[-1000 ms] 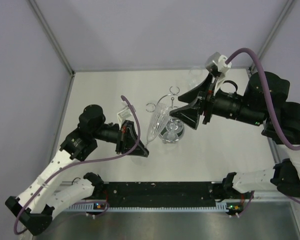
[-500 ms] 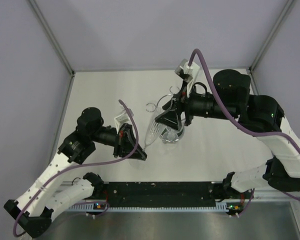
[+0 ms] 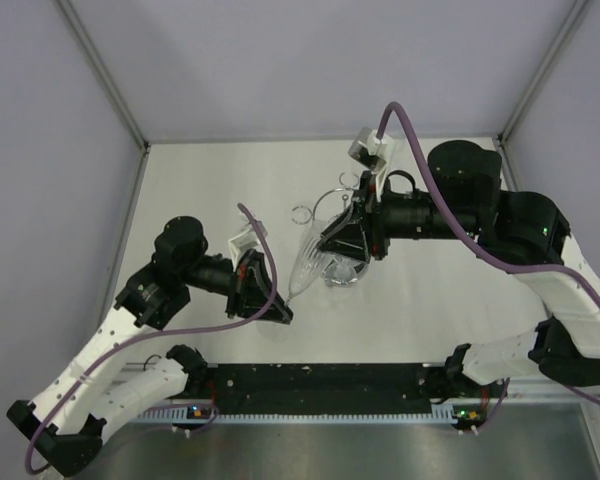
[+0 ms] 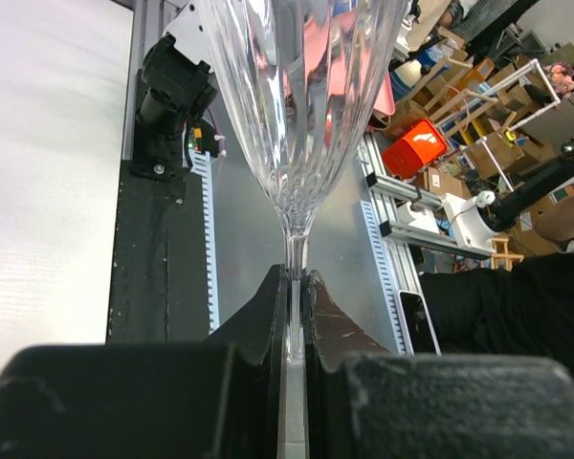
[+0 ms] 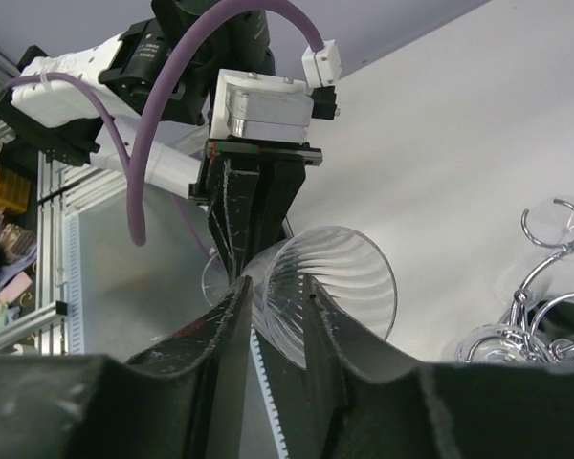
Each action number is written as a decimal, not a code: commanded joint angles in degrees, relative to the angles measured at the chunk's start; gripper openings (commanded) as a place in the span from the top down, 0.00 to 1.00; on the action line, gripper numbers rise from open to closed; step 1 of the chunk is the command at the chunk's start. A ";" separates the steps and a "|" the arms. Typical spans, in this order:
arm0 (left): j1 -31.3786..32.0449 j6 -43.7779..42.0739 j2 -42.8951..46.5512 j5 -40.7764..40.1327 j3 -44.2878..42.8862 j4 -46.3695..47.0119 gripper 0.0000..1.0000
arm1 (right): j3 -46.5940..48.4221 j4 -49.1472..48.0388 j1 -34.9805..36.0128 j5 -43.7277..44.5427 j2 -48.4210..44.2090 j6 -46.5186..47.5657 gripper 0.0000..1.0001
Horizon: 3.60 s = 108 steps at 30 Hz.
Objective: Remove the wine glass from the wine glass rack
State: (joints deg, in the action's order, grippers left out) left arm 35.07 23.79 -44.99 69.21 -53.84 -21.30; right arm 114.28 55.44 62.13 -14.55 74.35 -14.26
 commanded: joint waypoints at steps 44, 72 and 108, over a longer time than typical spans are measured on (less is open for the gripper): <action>0.18 -4.81 3.77 -47.40 -6.97 4.95 0.46 | -7.84 -0.33 -5.00 11.19 -16.25 0.90 1.00; 0.17 -10.08 0.08 -54.71 -2.67 0.47 0.47 | 1.12 -29.69 -23.00 28.88 12.47 8.99 1.00; 0.09 -9.47 -5.63 -47.41 -2.14 -0.58 0.47 | 15.45 -12.37 -34.35 25.35 44.56 10.13 1.00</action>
State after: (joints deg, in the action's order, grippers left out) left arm 35.29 14.83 -50.52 21.17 -56.01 -23.40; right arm 128.68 43.38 28.29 7.88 117.82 -4.93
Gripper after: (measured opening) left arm 0.534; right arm 0.021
